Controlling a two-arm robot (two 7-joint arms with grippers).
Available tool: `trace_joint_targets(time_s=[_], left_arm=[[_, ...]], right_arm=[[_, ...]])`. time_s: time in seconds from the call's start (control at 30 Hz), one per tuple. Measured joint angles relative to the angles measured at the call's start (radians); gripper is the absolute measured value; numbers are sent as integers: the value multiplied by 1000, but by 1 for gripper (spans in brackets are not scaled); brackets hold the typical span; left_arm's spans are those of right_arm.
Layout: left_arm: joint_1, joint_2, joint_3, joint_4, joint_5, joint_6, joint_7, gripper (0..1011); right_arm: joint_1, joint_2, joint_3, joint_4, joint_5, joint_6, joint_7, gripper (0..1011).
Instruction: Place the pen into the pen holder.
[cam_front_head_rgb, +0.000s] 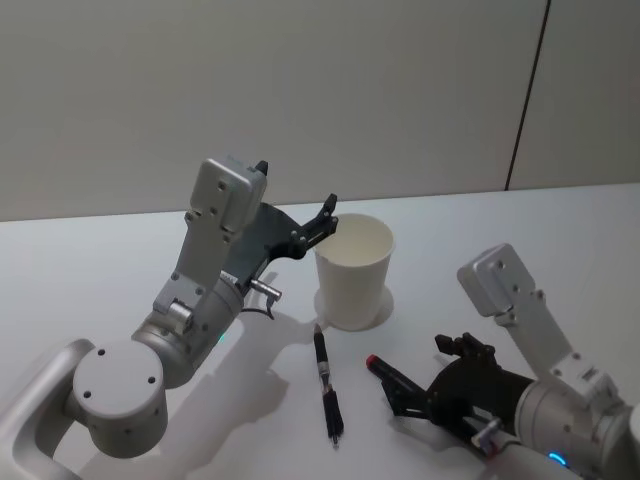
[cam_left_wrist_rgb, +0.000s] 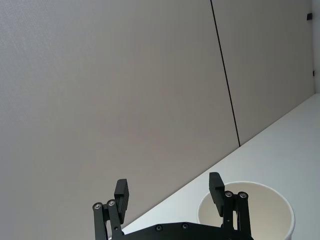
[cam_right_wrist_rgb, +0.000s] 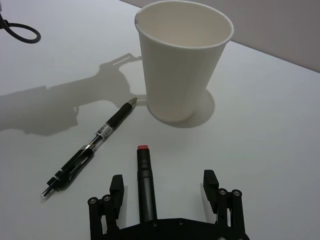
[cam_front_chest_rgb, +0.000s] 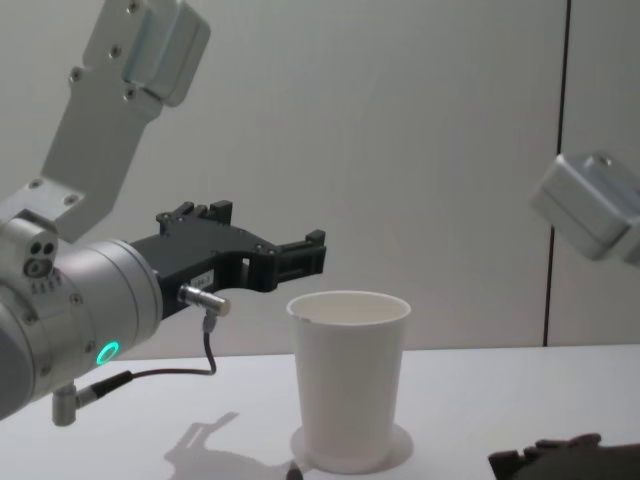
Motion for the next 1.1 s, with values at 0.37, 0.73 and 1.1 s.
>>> trace_joint_targets(time_s=[0.37, 0.73, 1.1], left_arm=[[0, 0, 0, 0, 0, 0, 0, 1001], [0, 0, 0, 0, 0, 0, 0, 1001], [0, 0, 0, 0, 0, 0, 0, 1001]], right_arm=[[13, -19, -2, 28, 3, 15, -7, 1001], [20, -40, -4, 59, 15, 18, -25, 1001], [22, -51, -4, 72, 26, 16, -34, 907]])
